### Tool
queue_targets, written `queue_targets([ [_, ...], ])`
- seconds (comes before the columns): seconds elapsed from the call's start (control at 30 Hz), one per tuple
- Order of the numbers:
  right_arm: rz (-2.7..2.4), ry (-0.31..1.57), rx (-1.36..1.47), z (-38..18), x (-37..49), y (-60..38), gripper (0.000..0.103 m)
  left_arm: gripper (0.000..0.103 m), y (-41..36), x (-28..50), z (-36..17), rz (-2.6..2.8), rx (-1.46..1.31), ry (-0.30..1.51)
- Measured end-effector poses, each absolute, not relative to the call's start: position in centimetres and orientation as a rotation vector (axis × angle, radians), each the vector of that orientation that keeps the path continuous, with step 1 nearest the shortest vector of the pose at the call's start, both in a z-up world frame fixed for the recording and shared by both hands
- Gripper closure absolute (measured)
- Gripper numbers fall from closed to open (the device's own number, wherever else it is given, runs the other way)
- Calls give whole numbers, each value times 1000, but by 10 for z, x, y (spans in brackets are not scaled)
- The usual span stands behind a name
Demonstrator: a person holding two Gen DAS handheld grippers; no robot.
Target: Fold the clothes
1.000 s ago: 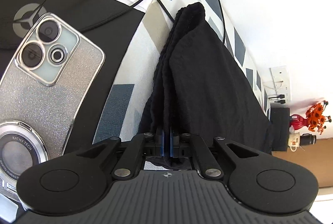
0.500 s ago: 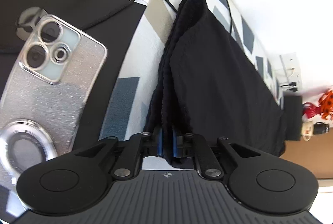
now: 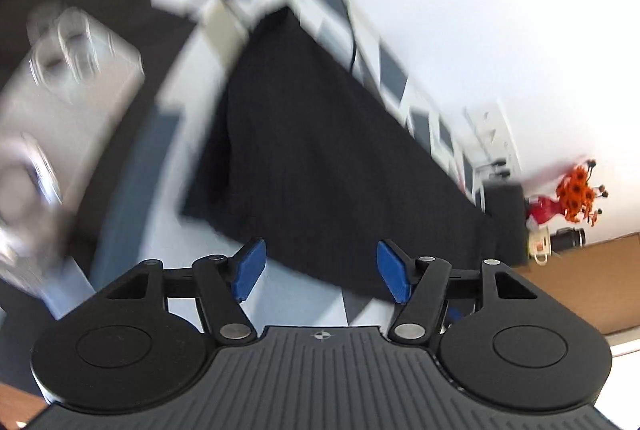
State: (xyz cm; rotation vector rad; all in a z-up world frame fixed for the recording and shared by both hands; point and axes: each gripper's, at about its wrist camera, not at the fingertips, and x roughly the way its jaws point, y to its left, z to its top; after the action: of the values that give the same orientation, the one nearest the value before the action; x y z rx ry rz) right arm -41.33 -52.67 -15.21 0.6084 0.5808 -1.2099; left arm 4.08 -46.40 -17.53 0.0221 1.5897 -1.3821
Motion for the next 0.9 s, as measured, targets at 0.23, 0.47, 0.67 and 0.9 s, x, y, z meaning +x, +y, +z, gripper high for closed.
queue_targets([
  [0.23,-1389,489,662,-167,-412,-537,25,40,-459,19,-217,-1161,-173,1673],
  [0.47,-1277,715,435,-191,-367,-528,23,87,-459,29,-220,-996,-259,1515],
  [0.67,-1260,705,399,-186,-363,-517,23,94,-452,33,-220,-965,-295,1489],
  [0.9,-1361,629,410,-175,-384,-518,8,95,-449,37,-217,-914,-314,1434],
])
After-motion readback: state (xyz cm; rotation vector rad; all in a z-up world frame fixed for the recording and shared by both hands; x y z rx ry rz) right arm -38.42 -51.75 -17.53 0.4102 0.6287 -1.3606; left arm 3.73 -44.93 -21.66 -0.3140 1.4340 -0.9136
